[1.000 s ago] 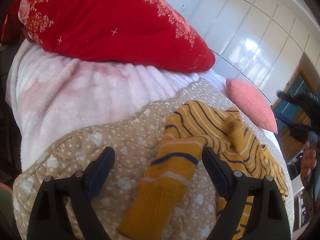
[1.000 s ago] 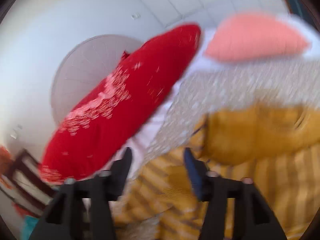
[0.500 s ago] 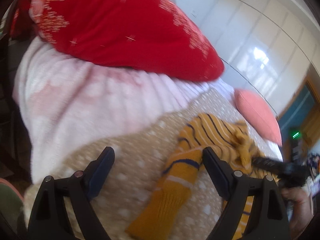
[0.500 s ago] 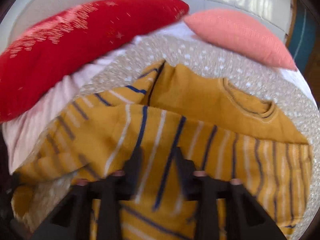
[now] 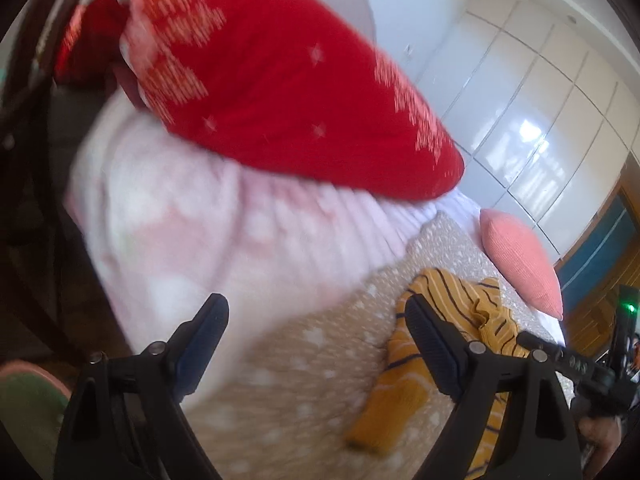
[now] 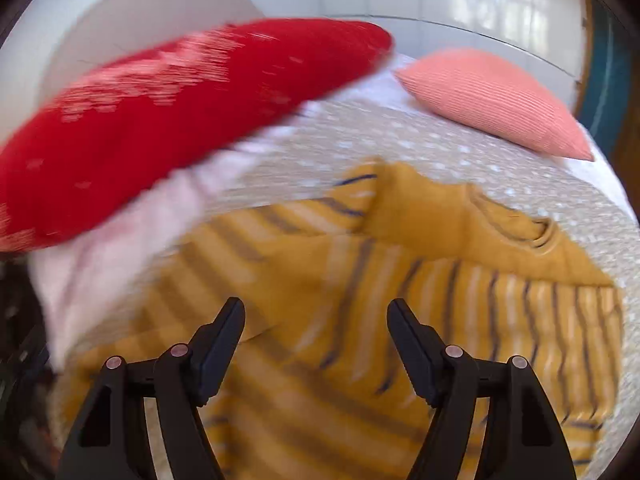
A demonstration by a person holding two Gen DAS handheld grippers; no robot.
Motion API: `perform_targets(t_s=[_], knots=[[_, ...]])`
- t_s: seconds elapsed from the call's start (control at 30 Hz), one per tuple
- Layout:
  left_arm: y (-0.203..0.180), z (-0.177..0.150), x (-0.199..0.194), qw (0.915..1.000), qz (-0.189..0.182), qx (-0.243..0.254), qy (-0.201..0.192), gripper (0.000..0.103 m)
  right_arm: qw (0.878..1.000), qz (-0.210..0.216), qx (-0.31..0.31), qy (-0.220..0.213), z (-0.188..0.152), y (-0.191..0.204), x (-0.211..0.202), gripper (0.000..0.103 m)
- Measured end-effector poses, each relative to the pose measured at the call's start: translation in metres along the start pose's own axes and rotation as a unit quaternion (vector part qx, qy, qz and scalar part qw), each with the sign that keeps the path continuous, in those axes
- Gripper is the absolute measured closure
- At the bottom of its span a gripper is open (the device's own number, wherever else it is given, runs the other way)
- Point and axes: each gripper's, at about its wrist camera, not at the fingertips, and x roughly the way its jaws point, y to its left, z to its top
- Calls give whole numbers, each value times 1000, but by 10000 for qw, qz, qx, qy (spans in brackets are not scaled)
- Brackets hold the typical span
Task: Fold small clothes
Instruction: 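Close the right gripper on the cuff of the other sleeve, then lift the second sleeve with the right gripper and fold it over the body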
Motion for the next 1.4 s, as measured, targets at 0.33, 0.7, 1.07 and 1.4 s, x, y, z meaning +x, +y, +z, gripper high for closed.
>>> perform_targets(t_s=[0.33,0.7,1.07,1.4], knots=[[65,17,-75,9985,394,234,-293,7,9482,221,-3165,-158,-82,160,-3,27],[104,11,-55,9992,245,-227,227,7,6885,-1679,-7037,-506,-141,225,58,30],[111,9,-58,9990,124,-308,290,7,8734,-984,-4758,-319,14,254,19,97],[97,6,-66,9995,15,42,312,7,9670,-905,-1343,-1967,181,130,-118,97]])
